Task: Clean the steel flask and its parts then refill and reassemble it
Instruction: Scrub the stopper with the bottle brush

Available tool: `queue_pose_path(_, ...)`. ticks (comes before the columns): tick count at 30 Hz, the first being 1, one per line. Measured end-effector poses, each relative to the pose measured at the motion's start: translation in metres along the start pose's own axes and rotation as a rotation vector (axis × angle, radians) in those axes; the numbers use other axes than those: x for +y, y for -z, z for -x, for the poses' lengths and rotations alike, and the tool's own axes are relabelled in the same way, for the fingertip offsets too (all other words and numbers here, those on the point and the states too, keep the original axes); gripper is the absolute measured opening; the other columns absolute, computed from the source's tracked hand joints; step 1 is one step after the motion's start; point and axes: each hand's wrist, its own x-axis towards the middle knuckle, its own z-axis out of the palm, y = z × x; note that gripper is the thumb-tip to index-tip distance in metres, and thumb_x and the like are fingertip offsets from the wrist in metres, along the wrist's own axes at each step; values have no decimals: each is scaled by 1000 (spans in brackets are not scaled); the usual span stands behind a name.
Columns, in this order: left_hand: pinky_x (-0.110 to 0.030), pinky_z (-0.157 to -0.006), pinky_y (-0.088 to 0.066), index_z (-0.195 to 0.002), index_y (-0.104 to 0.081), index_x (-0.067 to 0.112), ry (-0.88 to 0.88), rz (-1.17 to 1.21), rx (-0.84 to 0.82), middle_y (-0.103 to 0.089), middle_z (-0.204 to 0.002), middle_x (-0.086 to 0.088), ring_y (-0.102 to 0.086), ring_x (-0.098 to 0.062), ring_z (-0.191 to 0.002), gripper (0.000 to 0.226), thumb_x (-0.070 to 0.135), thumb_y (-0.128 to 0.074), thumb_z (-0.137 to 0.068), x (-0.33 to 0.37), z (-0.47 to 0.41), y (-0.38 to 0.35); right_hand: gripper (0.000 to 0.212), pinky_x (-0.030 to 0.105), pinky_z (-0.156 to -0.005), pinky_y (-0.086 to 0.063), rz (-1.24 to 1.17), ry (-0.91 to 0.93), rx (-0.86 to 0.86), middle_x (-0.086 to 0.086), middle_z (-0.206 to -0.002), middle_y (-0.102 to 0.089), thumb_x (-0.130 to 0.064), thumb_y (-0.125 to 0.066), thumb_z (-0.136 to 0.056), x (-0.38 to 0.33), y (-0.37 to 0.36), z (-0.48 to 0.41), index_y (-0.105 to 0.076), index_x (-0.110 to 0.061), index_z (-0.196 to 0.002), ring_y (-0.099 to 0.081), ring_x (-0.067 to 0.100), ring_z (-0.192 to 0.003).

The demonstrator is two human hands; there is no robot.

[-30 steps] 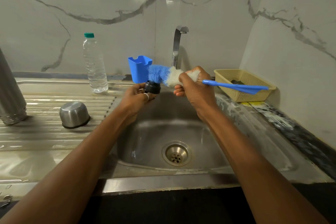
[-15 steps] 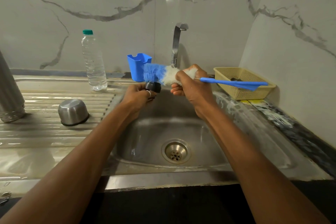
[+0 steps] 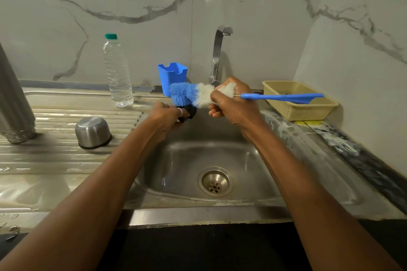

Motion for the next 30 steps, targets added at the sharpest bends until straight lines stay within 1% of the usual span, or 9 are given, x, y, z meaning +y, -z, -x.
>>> queue_pose_path(4, -24, -59, -57, -106, -67, -6, 31, -26, 82, -71, -87, -14, -68, -17, -71, 25, 7, -76, -88, -3, -6, 12, 9, 29, -55, -58, -46, 22, 18, 12, -67, -70, -9, -61, -88, -6, 9, 1, -60, -2, -95, -68, 18, -56)
queue_pose_path(9, -26, -64, -60, -109, -67, -10, 4, -30, -30, -69, -87, -15, -67, -20, -76, 28, 0, -76, -84, -1, 5, -2, 12, 37, -66, -63, 33, -26, -35, 8, -68, -73, -13, -62, -85, 2, -5, 0, -64, -6, -95, -72, 19, -60)
queue_pose_path(12, -19, -54, -57, -108, -66, -9, 7, -35, -29, -68, -90, -15, -67, -18, -75, 24, -3, -73, -86, 1, 8, -1, 17, 32, -58, -59, -16, -35, 8, 10, -65, -71, -14, -62, -85, -2, 7, -4, -62, -1, -96, -69, 19, -55)
queue_pose_path(14, -18, -52, -56, -108, -66, -9, 8, -47, -40, -68, -94, -16, -66, -18, -76, 24, -3, -73, -86, 0, 9, 0, 12, 29, -55, -56, -50, -44, 9, 10, -63, -70, -14, -62, -86, -2, 13, -3, -61, -3, -92, -67, 19, -54)
queue_pose_path(16, -20, -56, -58, -109, -66, -9, 7, -79, -54, -70, -99, -20, -67, -19, -78, 24, -1, -73, -86, -2, 10, -3, 9, 29, -54, -55, -29, -54, -4, 8, -63, -70, -14, -62, -86, 0, 9, -2, -62, -7, -92, -67, 18, -54)
queue_pose_path(19, -22, -59, -57, -108, -66, -6, 13, -85, -73, -70, -100, -19, -68, -20, -80, 23, 1, -73, -87, -4, 10, -5, 16, 29, -55, -56, 15, -77, -21, 11, -69, -73, -15, -61, -87, 3, 4, -2, -64, -6, -99, -70, 16, -57)
queue_pose_path(24, -25, -63, -55, -102, -67, -6, -12, -116, -88, -68, -97, -18, -66, -20, -80, 17, -1, -72, -86, -8, 9, -3, 12, 25, -50, -52, -1, -71, 40, 11, -63, -70, -18, -62, -85, -1, 15, -4, -64, -7, -88, -65, 16, -51)
queue_pose_path(27, -22, -60, -54, -104, -67, -3, -16, -160, -108, -70, -98, -18, -65, -18, -76, 16, 0, -71, -88, -8, 12, -7, 12, 29, -53, -53, 19, -66, 43, 14, -67, -72, -19, -62, -86, -1, 15, -4, -64, -7, -87, -66, 17, -52)
queue_pose_path(30, -21, -57, -54, -103, -68, -5, -24, -172, -114, -70, -94, -20, -63, -18, -72, 17, 0, -71, -87, -8, 13, -7, 14, 30, -55, -55, 43, -77, 18, 12, -71, -74, -18, -62, -86, 1, 13, -4, -65, -8, -96, -70, 18, -57)
